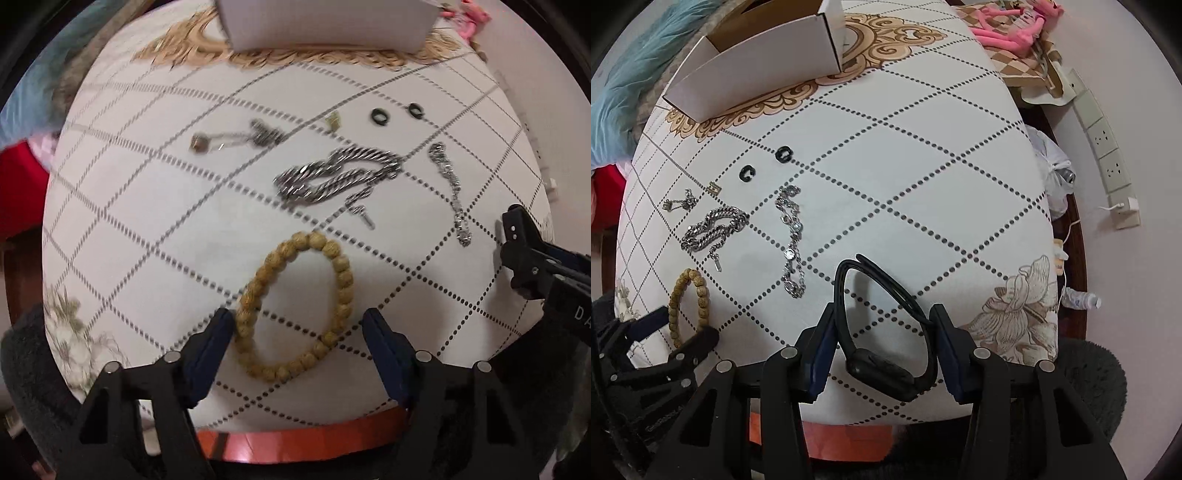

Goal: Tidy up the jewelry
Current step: 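Close the right tool on the watch band while the left tool grasps the bead bracelet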

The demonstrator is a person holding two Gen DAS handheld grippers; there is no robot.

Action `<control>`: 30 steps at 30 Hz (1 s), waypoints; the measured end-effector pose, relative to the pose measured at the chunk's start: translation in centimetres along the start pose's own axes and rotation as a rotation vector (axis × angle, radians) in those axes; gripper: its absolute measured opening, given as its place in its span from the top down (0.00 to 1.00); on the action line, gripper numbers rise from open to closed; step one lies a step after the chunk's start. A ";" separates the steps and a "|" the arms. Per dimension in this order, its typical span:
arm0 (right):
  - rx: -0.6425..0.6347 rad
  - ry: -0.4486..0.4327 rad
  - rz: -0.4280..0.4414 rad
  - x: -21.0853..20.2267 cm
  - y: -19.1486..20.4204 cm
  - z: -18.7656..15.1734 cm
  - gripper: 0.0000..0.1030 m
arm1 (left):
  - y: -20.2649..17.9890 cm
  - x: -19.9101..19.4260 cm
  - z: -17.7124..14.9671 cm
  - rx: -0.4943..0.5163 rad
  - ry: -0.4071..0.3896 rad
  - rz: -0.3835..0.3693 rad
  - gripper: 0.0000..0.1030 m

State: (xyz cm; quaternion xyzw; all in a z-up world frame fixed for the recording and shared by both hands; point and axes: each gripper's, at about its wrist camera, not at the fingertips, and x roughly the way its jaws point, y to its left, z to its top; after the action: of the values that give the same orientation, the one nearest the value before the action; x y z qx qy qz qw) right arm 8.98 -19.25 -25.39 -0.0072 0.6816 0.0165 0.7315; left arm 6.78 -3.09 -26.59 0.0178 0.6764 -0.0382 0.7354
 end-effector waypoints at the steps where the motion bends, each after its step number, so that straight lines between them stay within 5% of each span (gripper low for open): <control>1: 0.002 0.002 0.003 0.1 -0.1 0.1 0.50 | -0.3 -0.1 0.0 0.023 -0.023 0.012 0.44; 3: 0.004 0.004 0.002 0.1 0.0 0.0 0.50 | -0.5 -0.5 0.1 0.035 -0.050 0.005 0.79; 8: 0.007 0.000 0.014 0.2 -0.5 0.5 0.50 | 0.4 -0.9 0.6 -0.012 -0.059 -0.065 0.89; 9: 0.006 -0.004 0.015 0.3 -0.8 0.8 0.50 | 0.6 -1.3 0.5 -0.016 -0.070 -0.075 0.99; 20: 0.006 -0.065 0.058 -2.4 0.0 1.4 0.51 | 3.8 -4.4 2.2 -0.075 -0.101 -0.182 0.96; 27: 0.010 -0.064 0.059 -2.5 0.1 1.4 0.51 | 1.6 -0.1 2.4 -0.027 0.022 -0.067 0.93; 30: 0.014 -0.062 0.055 -2.4 -0.3 1.5 0.51 | 0.6 0.0 2.7 0.012 -0.014 -0.048 0.91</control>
State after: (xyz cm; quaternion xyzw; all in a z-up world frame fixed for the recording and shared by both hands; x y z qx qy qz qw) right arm 10.28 -19.58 -22.85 0.0171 0.6587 0.0318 0.7516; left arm 9.46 -2.70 -26.35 0.0057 0.6712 -0.0598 0.7388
